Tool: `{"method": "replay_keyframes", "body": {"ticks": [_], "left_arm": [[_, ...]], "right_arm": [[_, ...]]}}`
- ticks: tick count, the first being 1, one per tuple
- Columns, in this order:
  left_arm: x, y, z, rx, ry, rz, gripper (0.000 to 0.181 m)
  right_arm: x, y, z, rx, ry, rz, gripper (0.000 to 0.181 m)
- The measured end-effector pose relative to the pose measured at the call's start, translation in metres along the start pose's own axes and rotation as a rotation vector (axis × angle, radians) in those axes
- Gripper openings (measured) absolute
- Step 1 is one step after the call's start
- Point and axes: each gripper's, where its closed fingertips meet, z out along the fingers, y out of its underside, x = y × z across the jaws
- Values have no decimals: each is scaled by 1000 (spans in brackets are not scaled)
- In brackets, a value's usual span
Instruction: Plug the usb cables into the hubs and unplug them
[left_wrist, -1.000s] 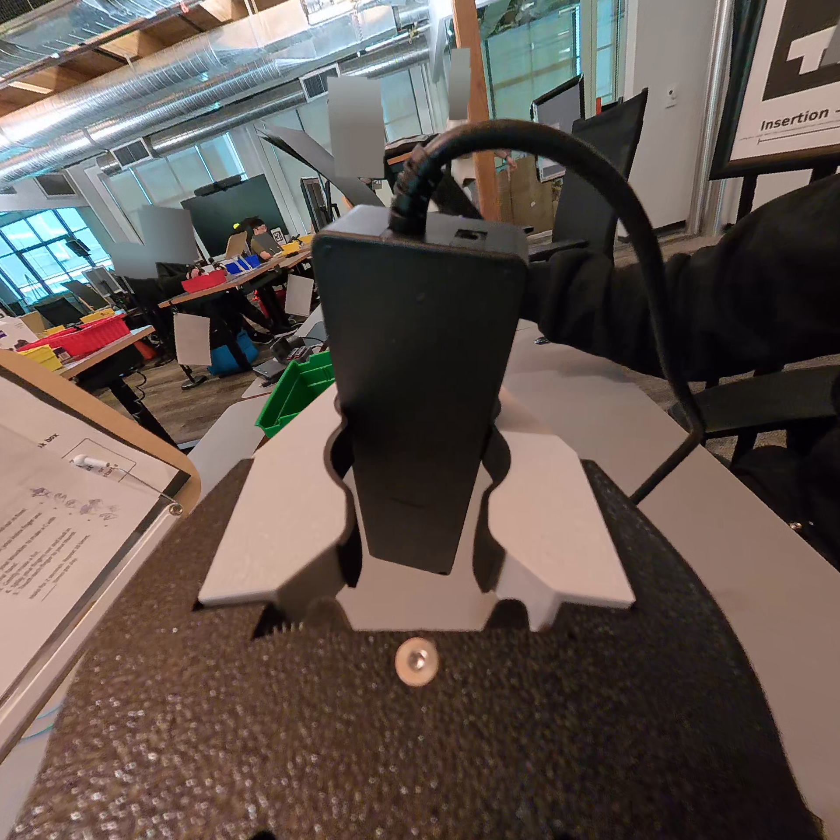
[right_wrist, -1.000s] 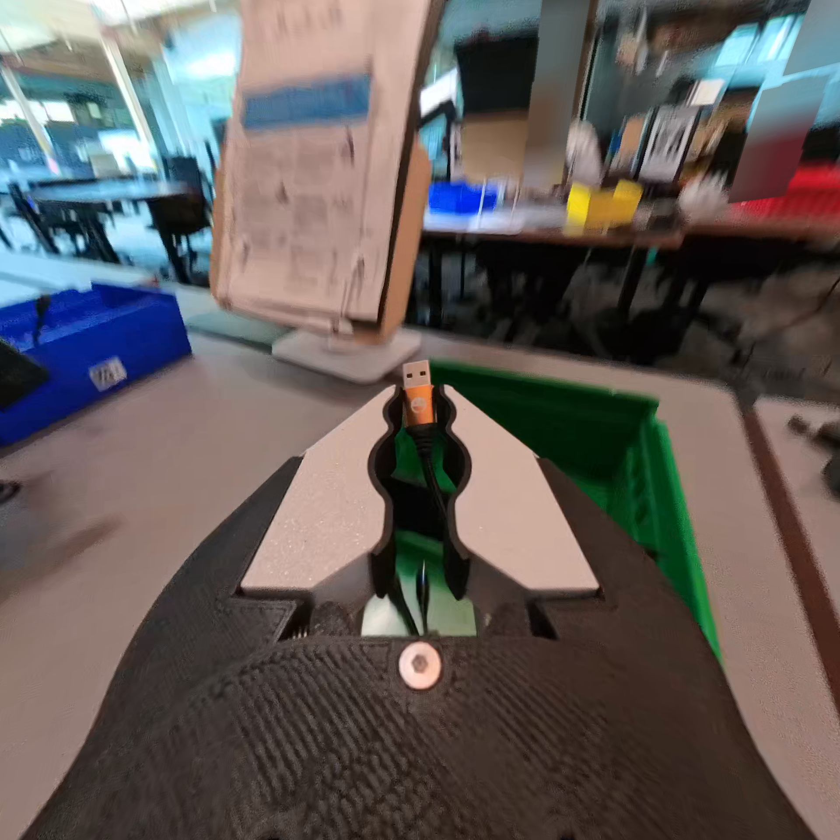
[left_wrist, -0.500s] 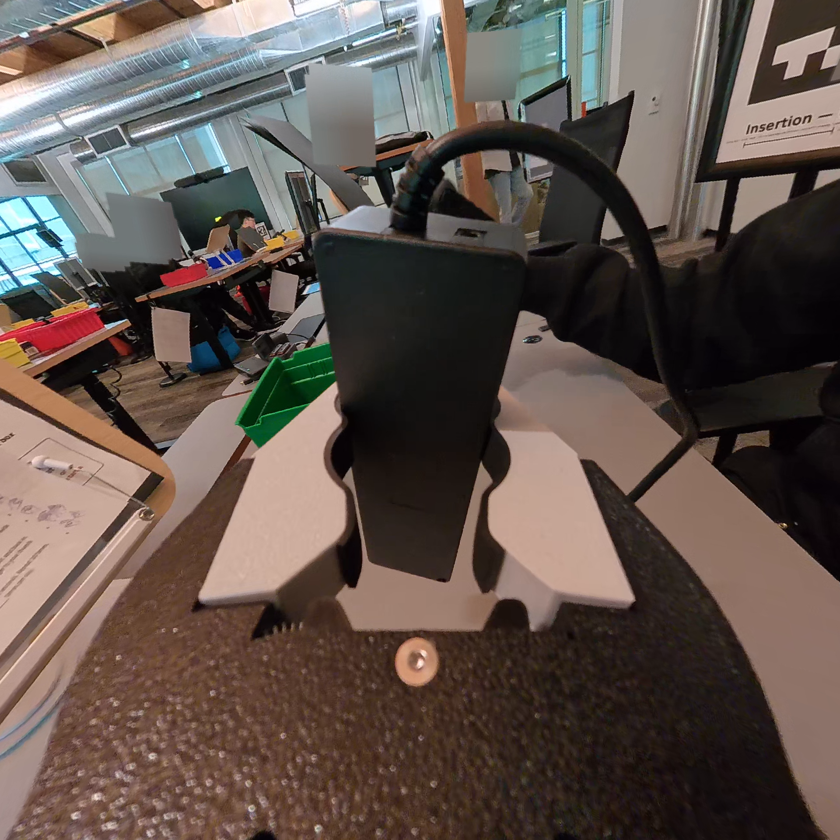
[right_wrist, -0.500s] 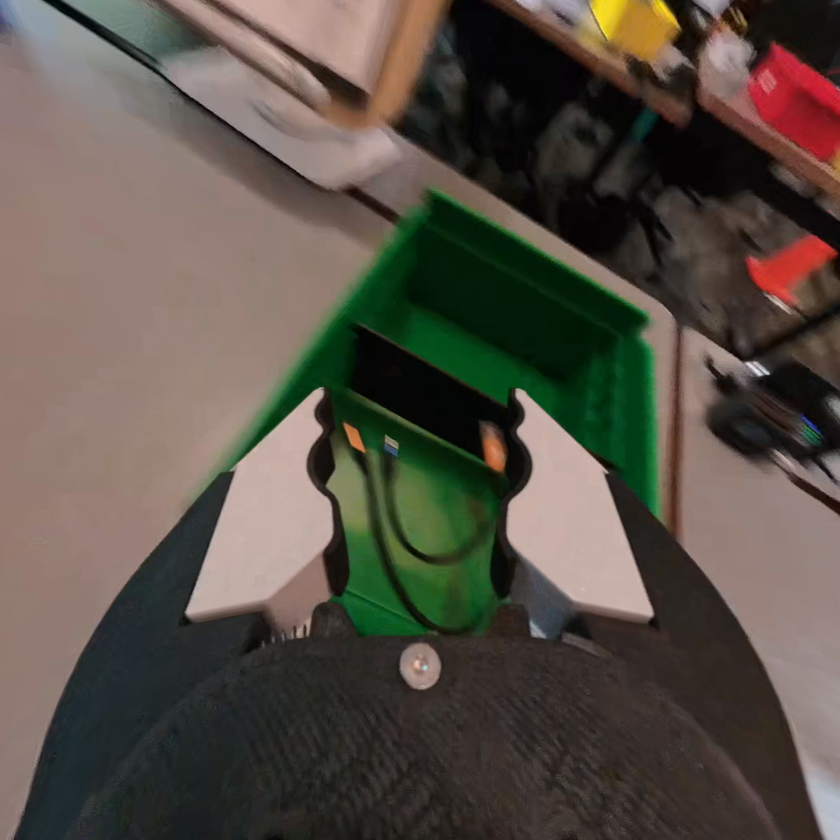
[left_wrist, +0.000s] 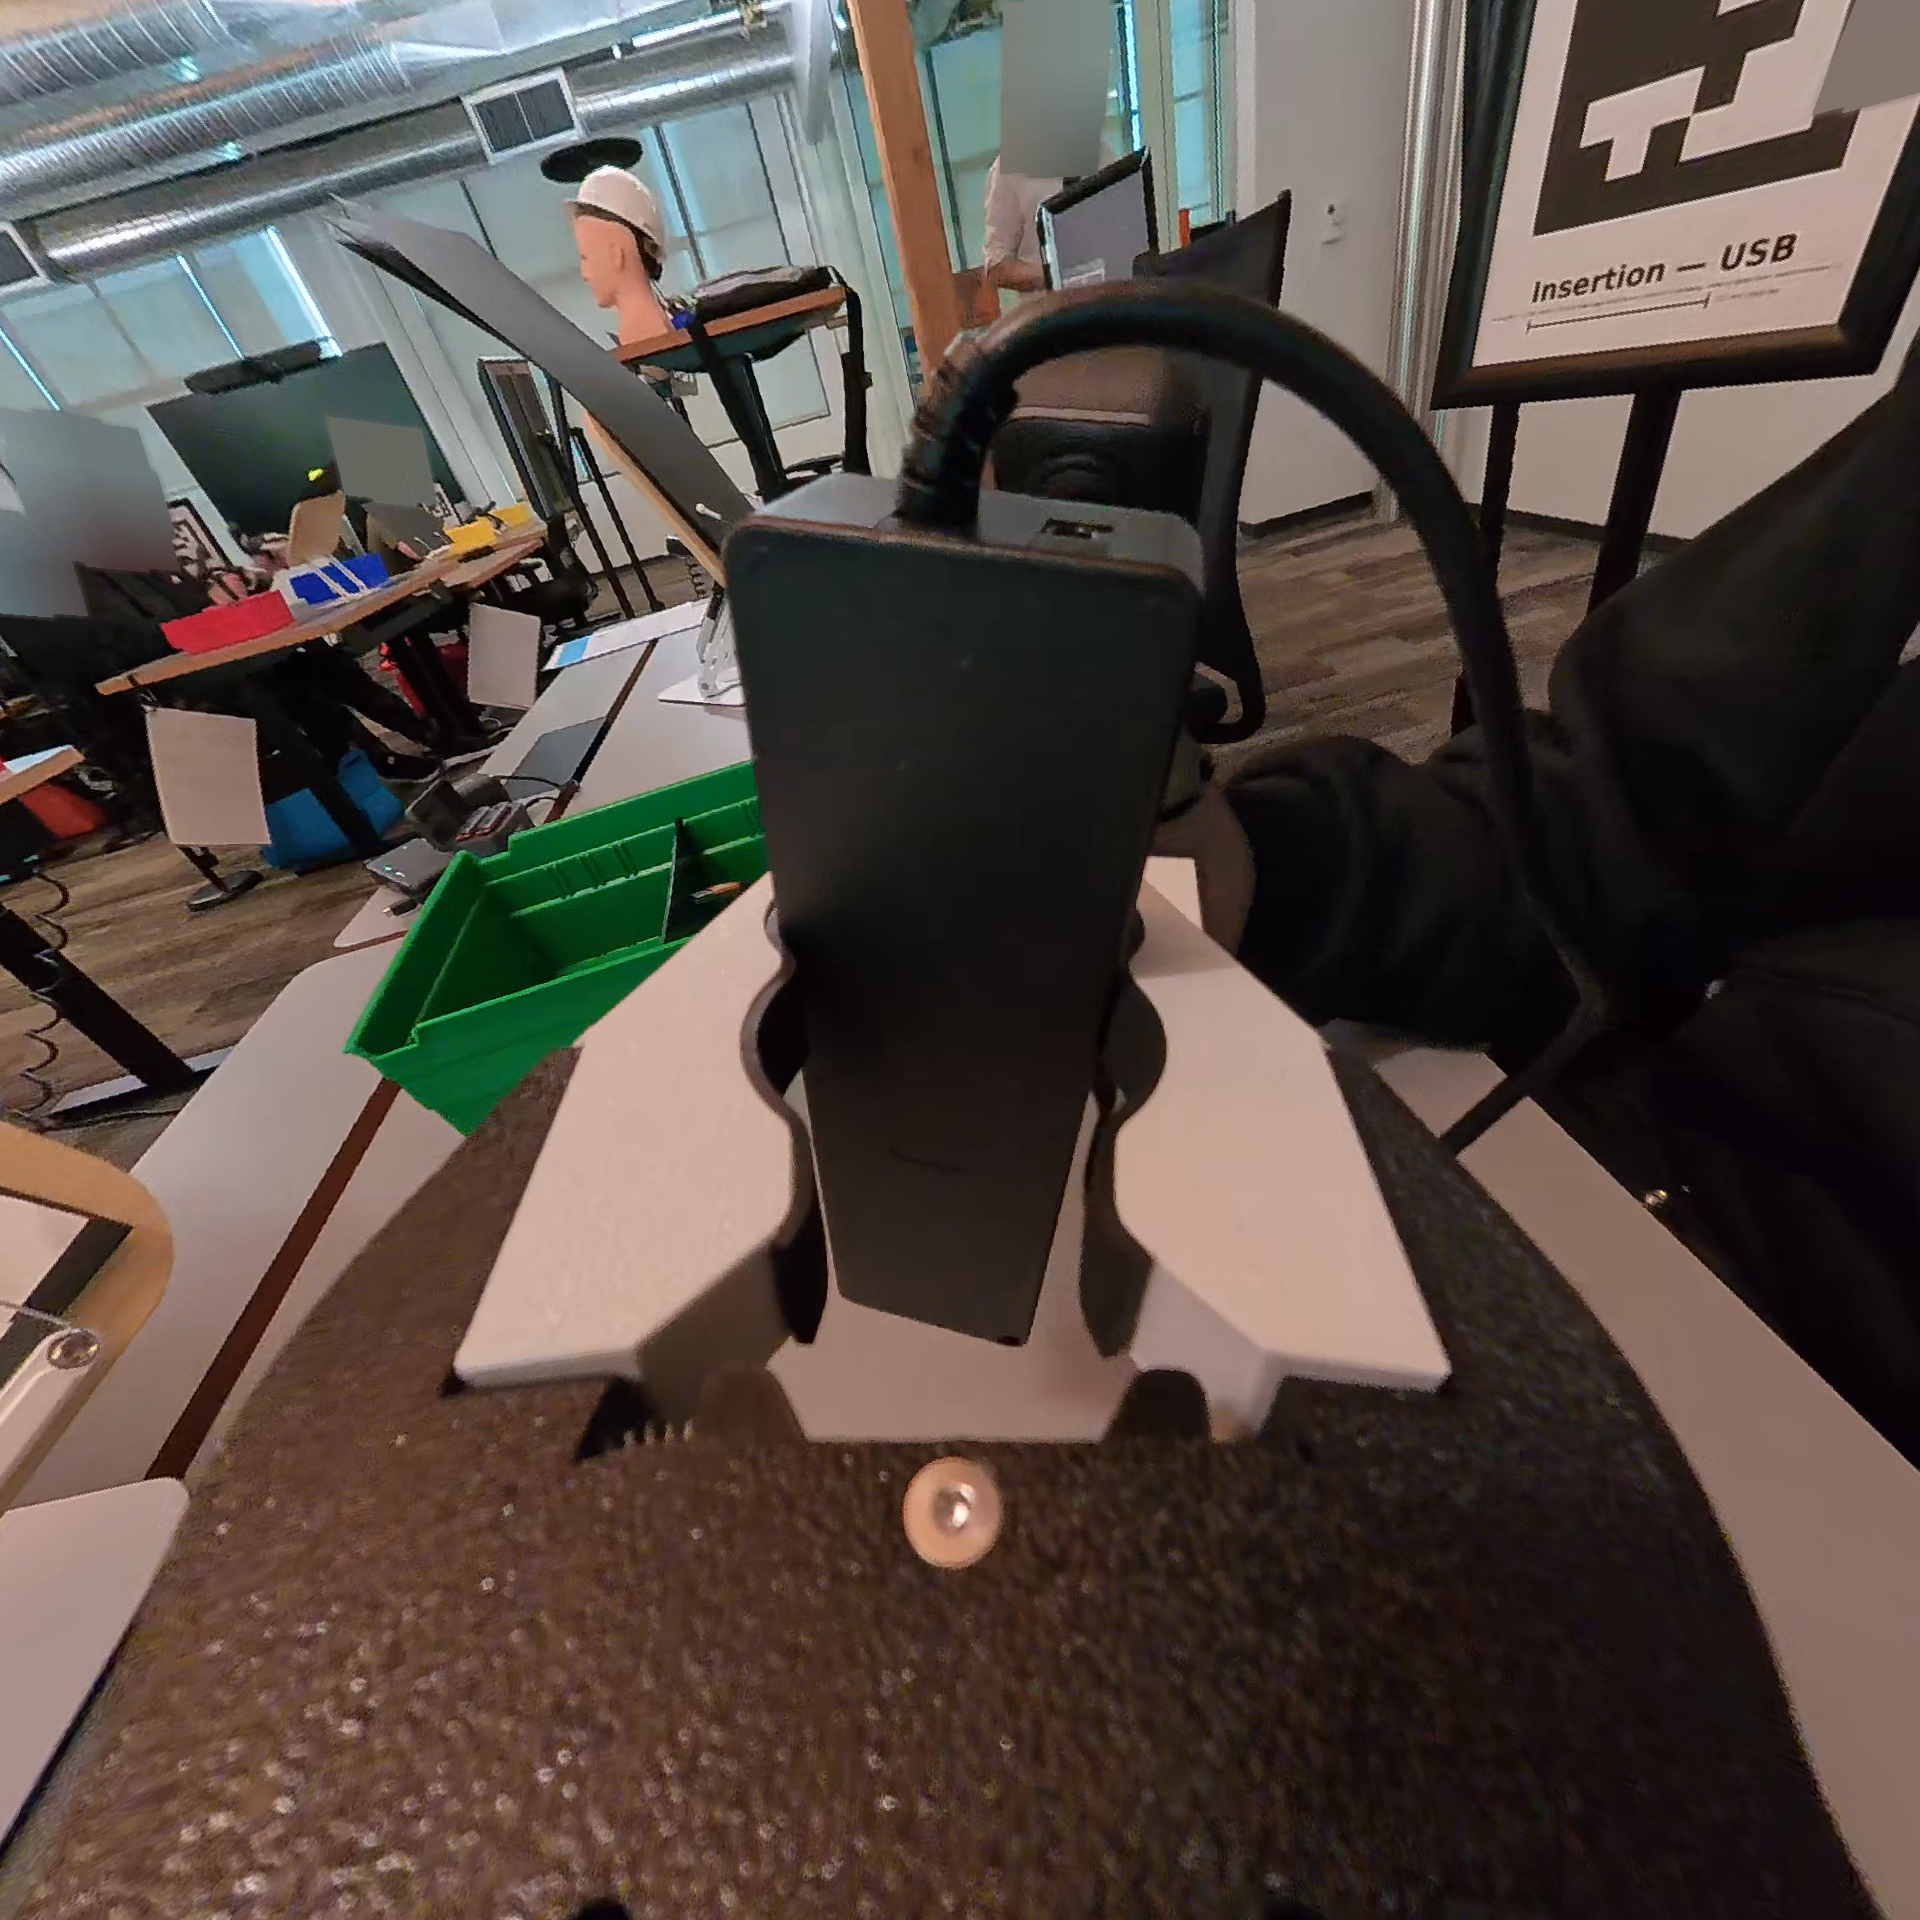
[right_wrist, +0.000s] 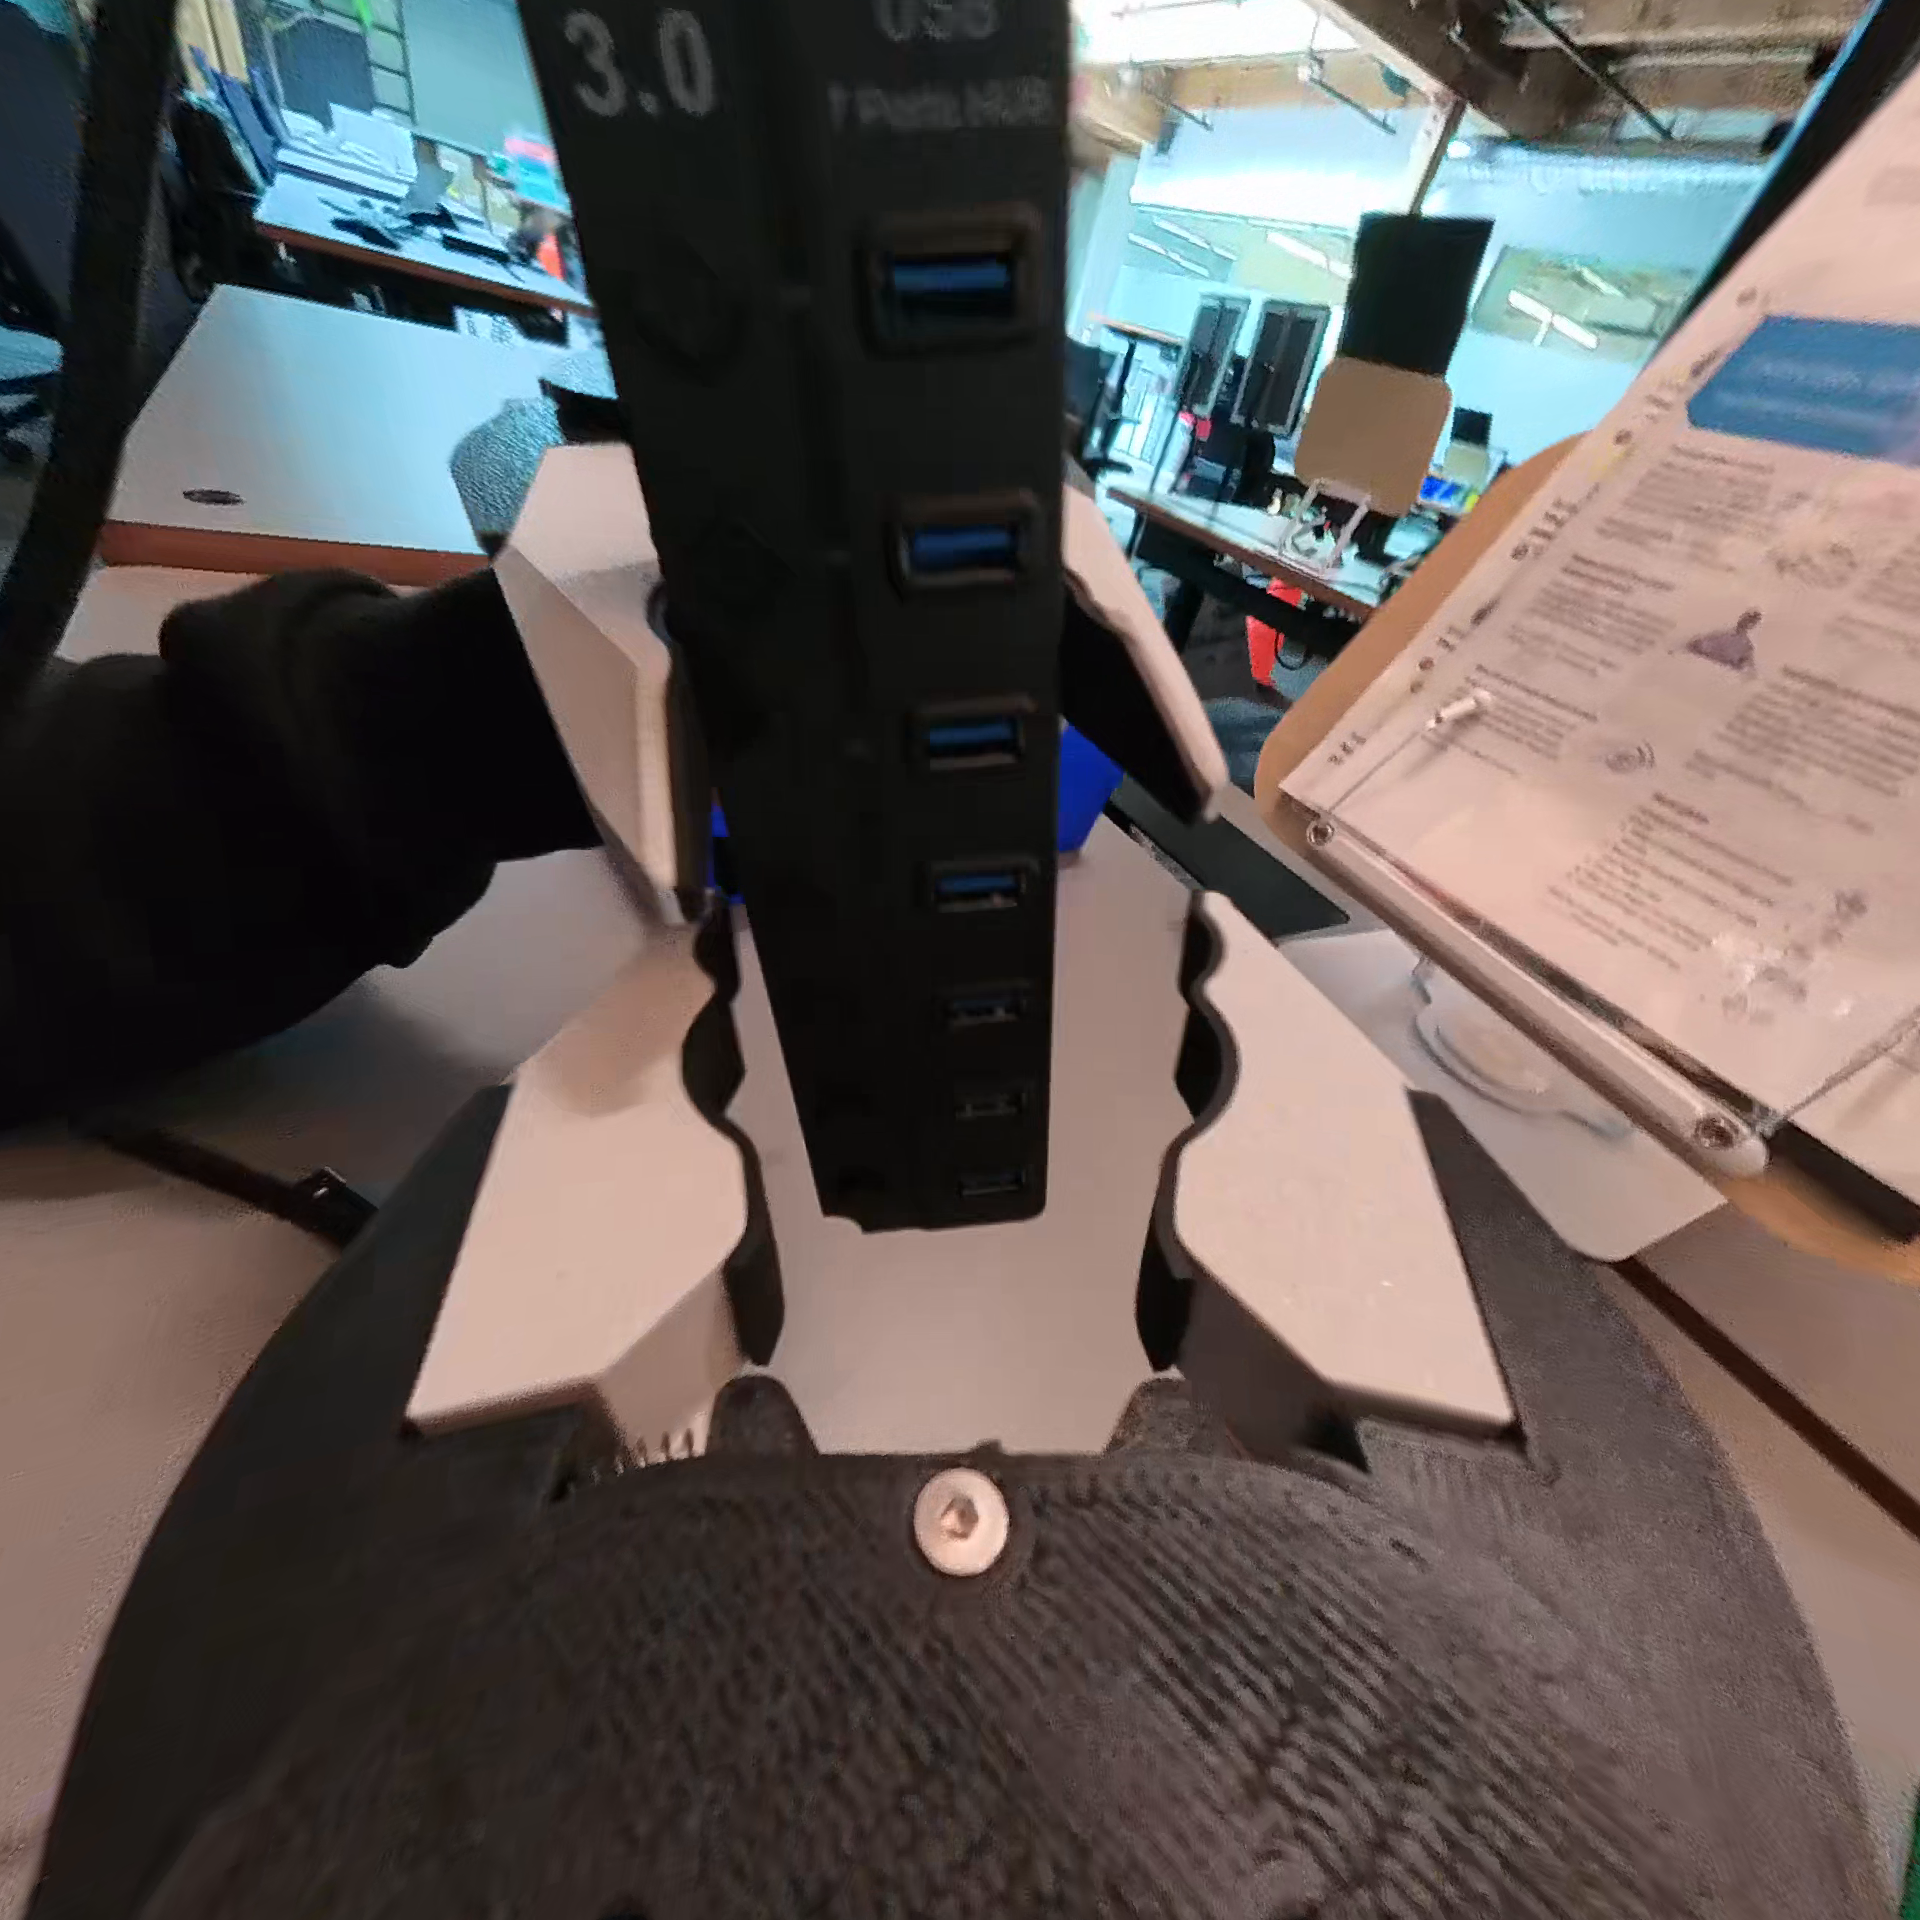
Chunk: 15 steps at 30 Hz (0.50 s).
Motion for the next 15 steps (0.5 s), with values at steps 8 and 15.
{"method": "replay_keyframes", "body": {"ticks": [8, 15], "left_arm": [[-1, 9, 9, -61, -27, 21, 56], [-23, 8, 0, -194, -245, 128, 87]], "right_arm": [[-6, 4, 8, 7, 6, -66, 52], [27, -12, -13, 150, 91, 79, 52]]}}
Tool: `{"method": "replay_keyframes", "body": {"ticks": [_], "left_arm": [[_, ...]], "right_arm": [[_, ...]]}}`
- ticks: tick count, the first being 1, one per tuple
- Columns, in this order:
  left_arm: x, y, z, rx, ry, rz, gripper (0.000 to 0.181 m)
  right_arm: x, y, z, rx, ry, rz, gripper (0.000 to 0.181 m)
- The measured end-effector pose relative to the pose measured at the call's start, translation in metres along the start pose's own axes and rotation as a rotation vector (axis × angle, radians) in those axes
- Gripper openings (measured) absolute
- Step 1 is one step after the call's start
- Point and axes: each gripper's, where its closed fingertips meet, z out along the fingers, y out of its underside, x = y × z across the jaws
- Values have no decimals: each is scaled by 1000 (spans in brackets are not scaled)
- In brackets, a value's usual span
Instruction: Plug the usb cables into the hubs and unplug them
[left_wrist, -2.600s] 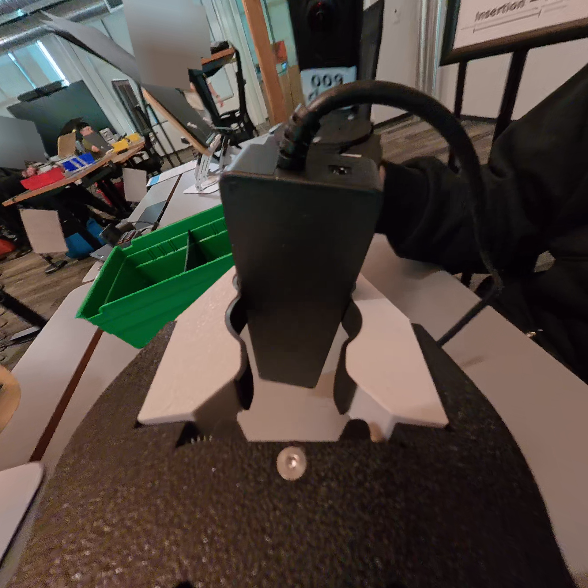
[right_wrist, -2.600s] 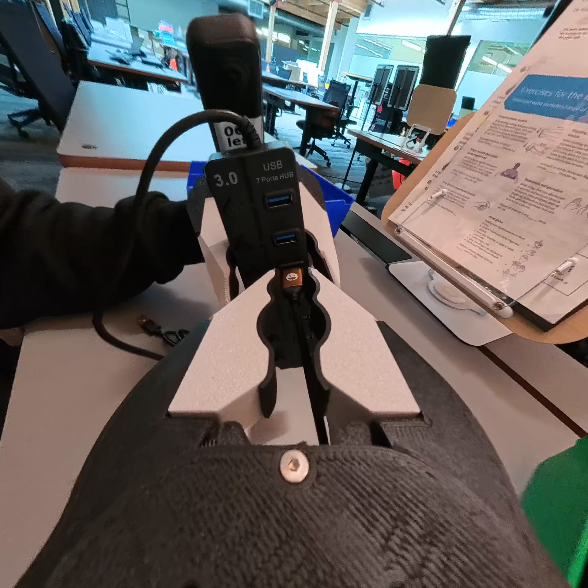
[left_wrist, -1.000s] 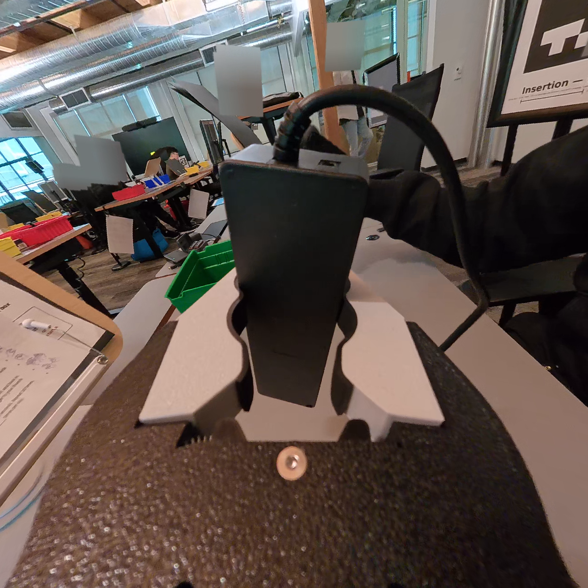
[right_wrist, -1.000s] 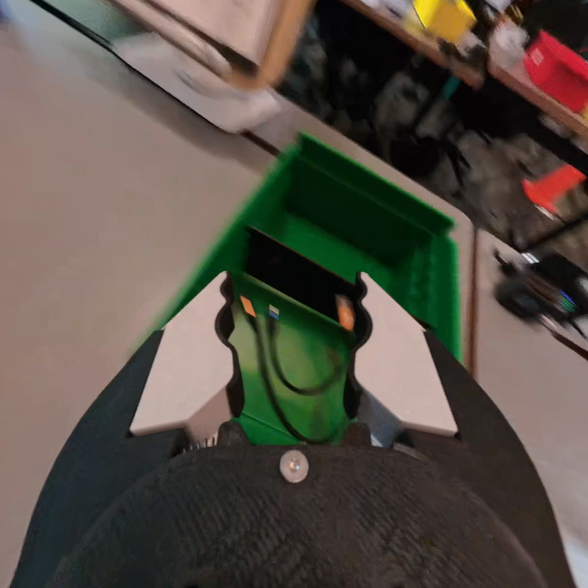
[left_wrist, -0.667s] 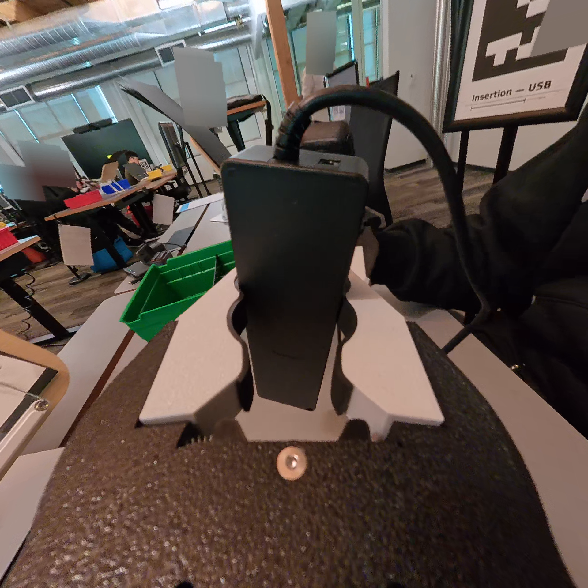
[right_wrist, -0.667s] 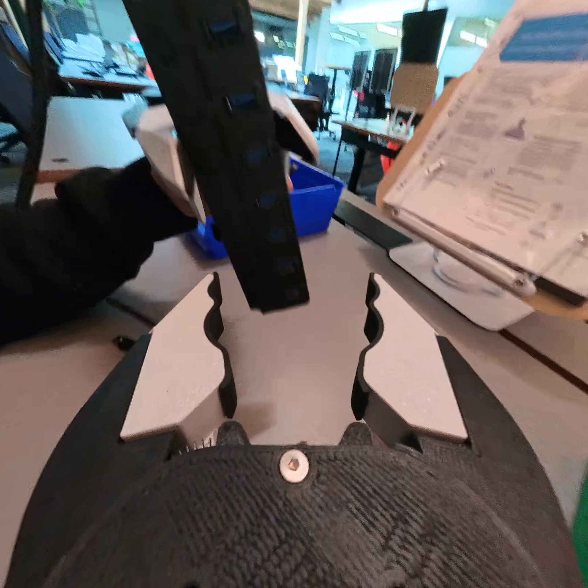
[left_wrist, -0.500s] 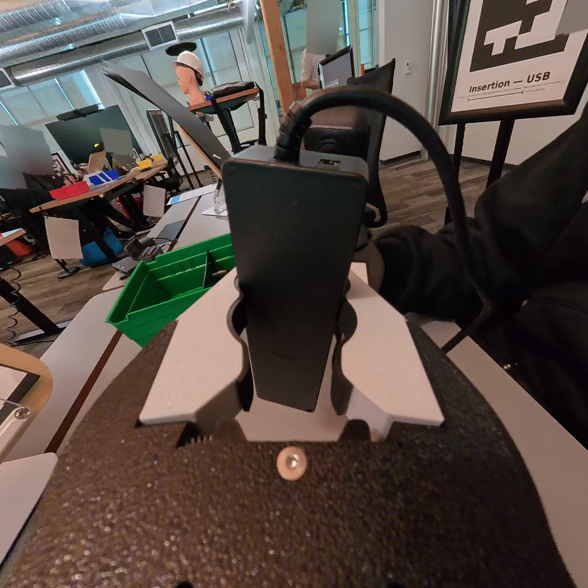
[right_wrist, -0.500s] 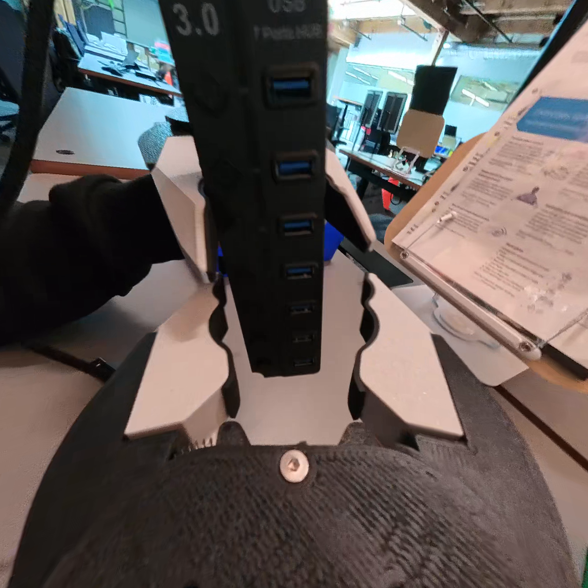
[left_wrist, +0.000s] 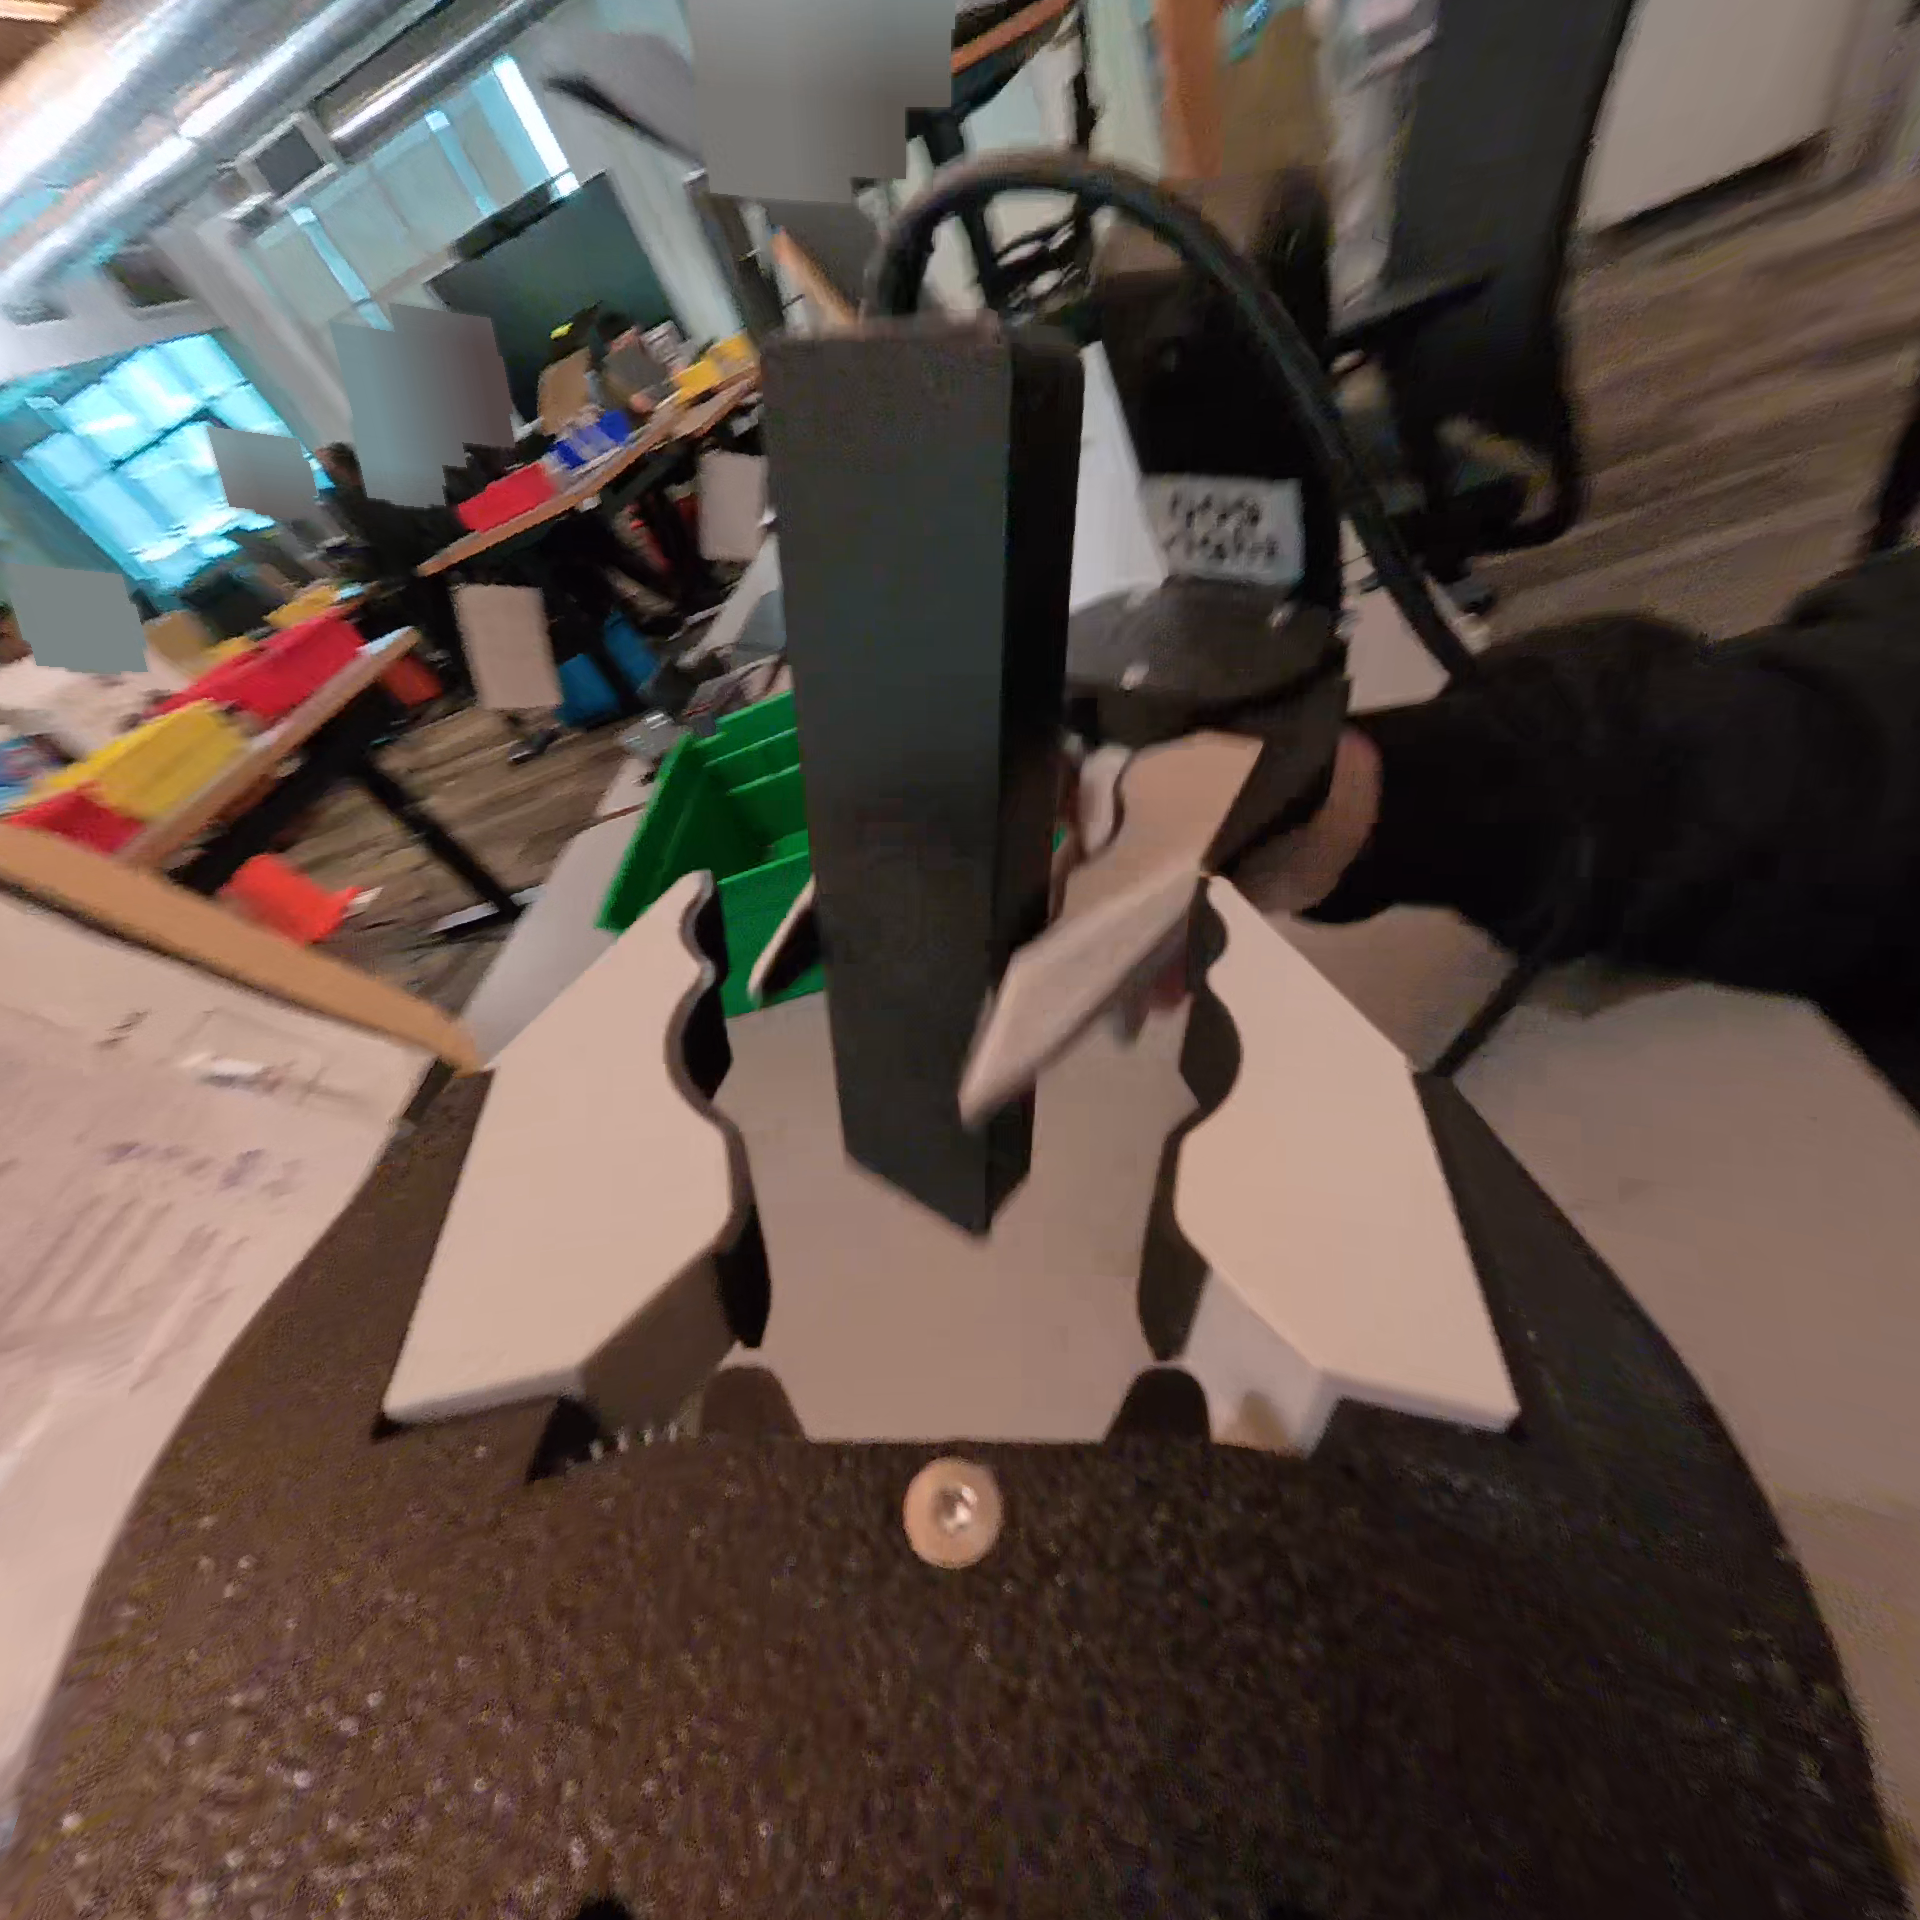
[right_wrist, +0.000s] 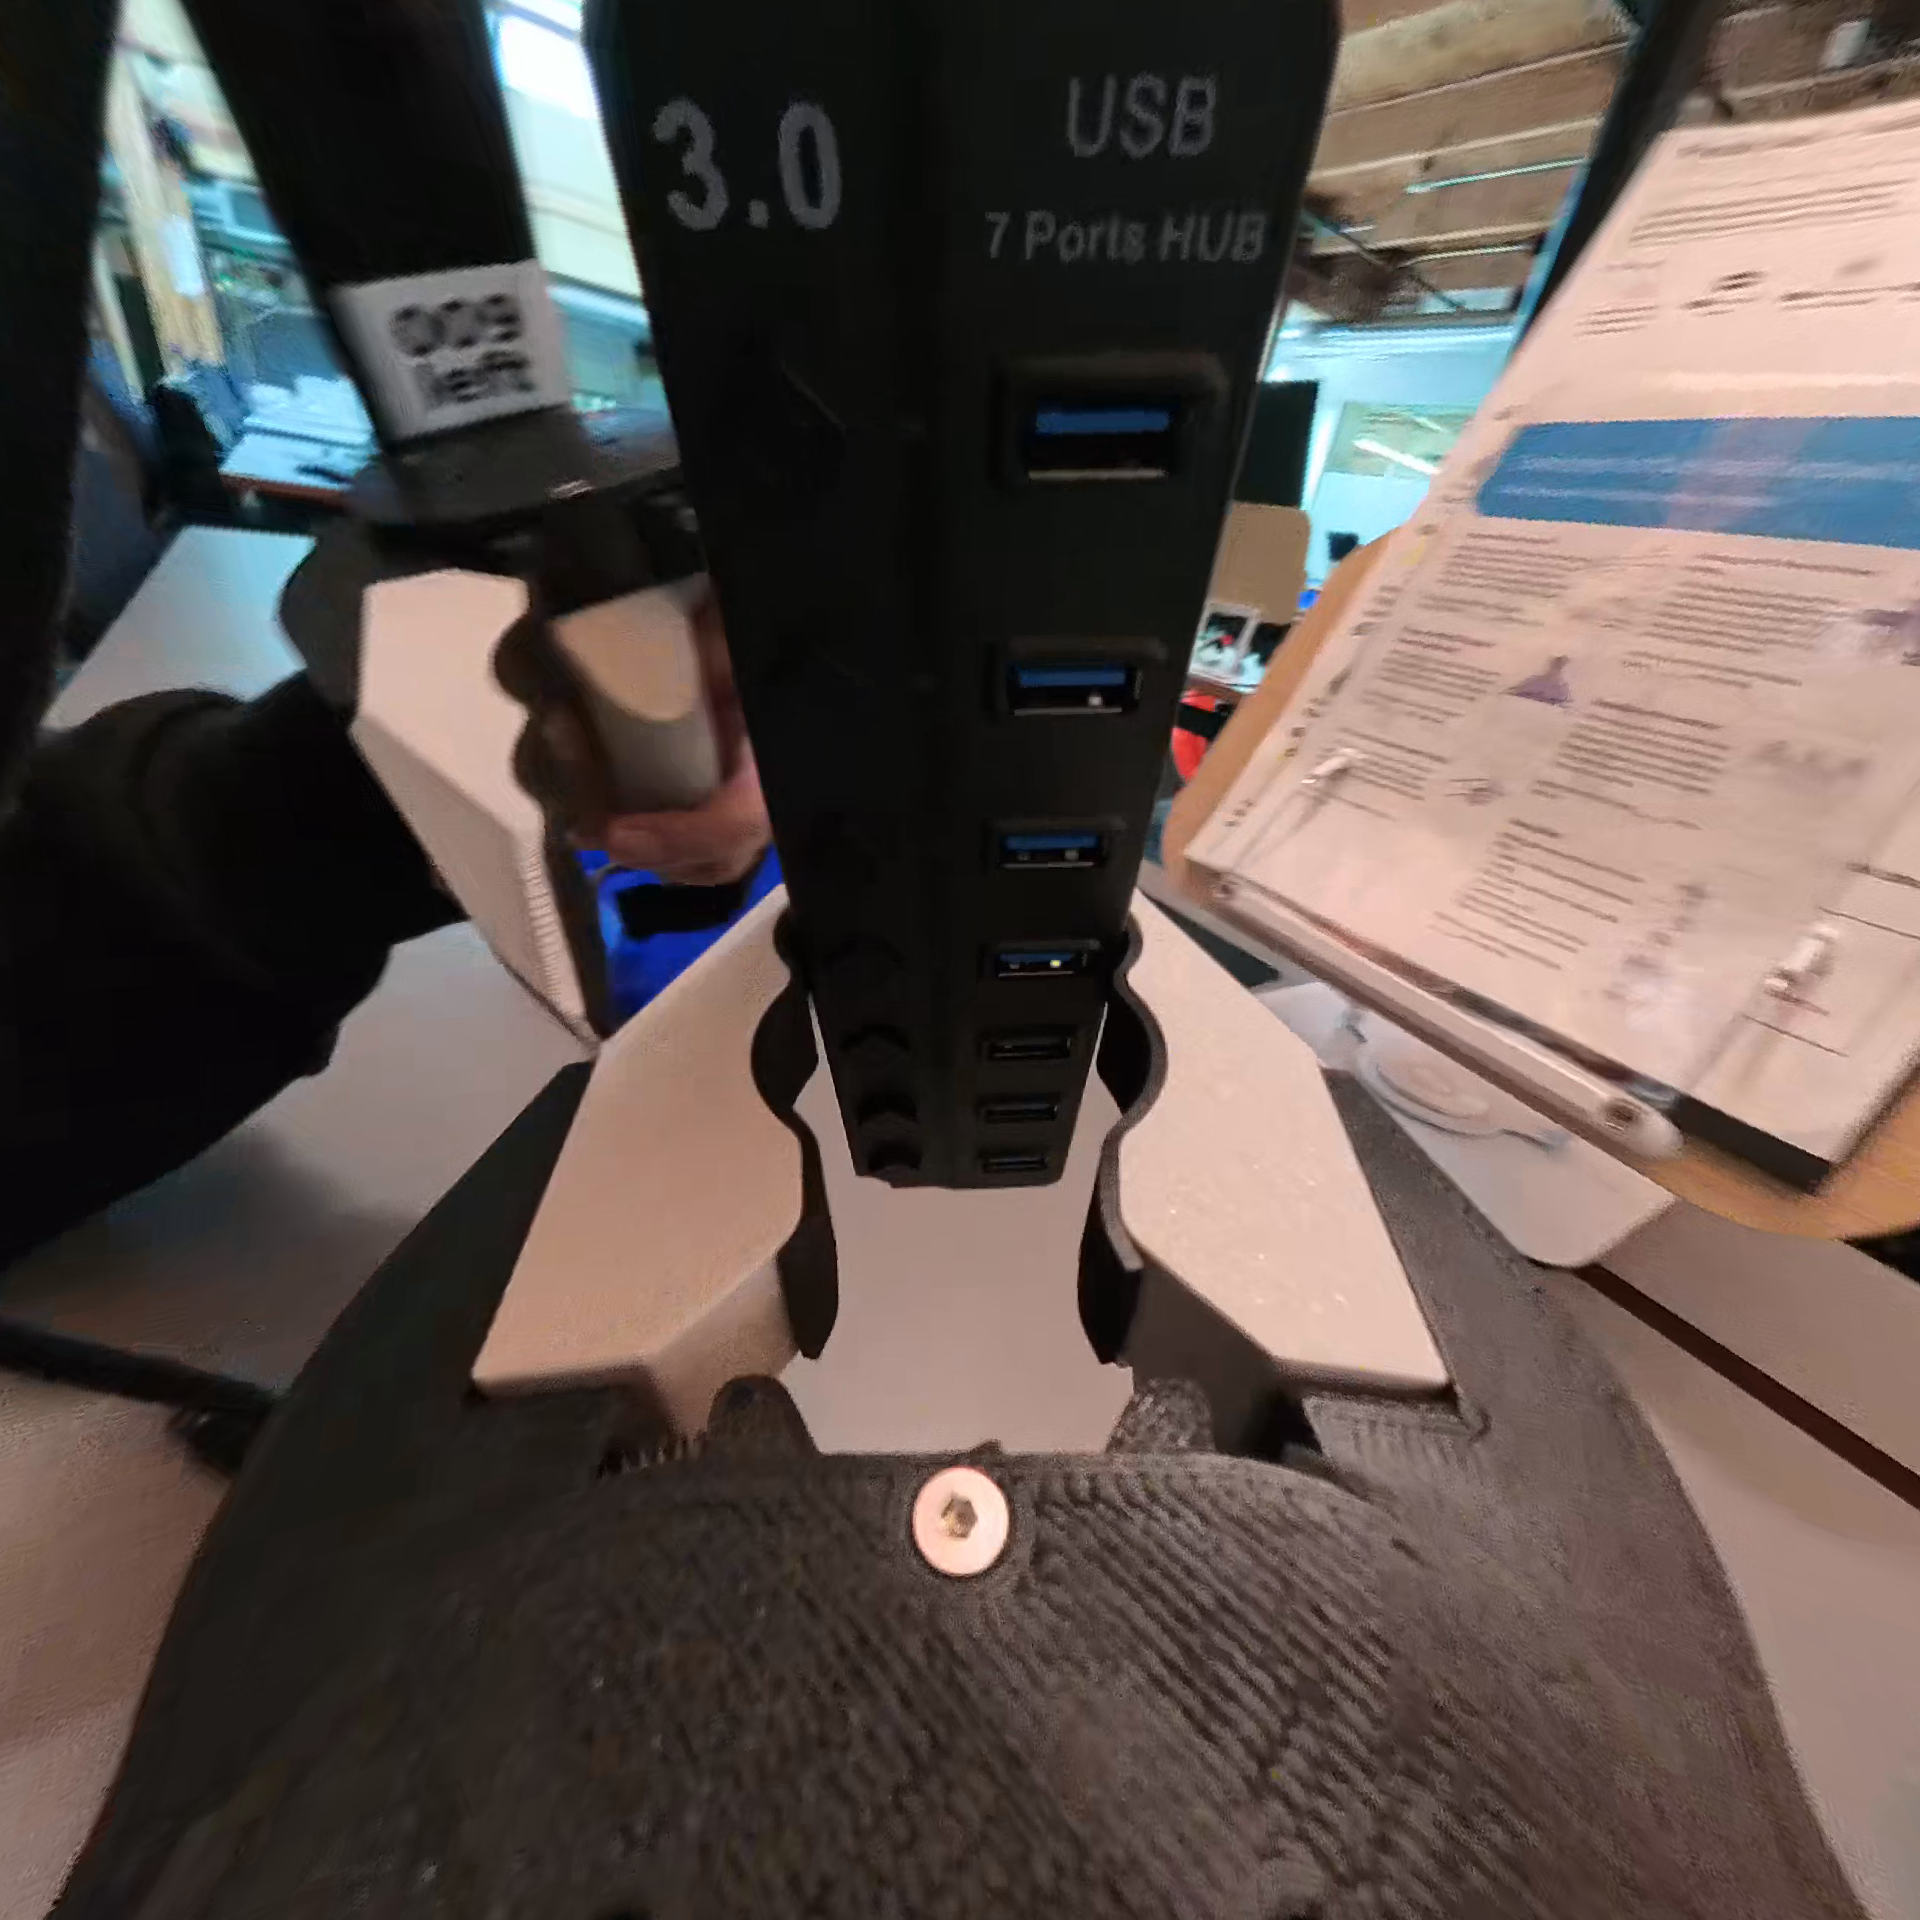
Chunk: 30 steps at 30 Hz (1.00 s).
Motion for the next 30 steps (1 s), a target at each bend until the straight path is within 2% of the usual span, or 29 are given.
{"method": "replay_keyframes", "body": {"ticks": [2, 5, 8, 13, 15, 17, 19, 22, 27, 30], "left_arm": [[-9, -1, -8, -33, -64, 26, 97], [-24, -10, -24, -3, -140, 11, 97], [-33, -14, -38, 53, -171, -17, 90], [-40, -11, -46, 78, -170, -71, 88], [-40, -10, -45, 87, -162, -79, 87], [-38, -9, -42, 87, -147, -83, 87], [-36, -5, -39, 70, -134, -79, 87], [-34, 2, -37, 35, -126, -67, 87], [-38, 4, -42, 39, -139, -72, 84], [-41, 3, -46, 53, -149, -83, 83]], "right_arm": [[32, -11, -16, -22, 116, -25, 52], [87, -41, -47, -110, 287, -147, 52], [139, -84, -73, -226, 399, -274, 52], [213, -173, -104, -296, 566, -404, 53], [246, -189, -115, -362, 626, -429, 53], [282, -192, -125, -430, 717, -522, 53], [316, -171, -138, -563, 797, -586, 52], [347, -107, -154, -803, 797, -666, 53], [361, -9, -174, -1075, 708, -719, 53], [370, 14, -190, -1163, 759, -698, 53]]}}
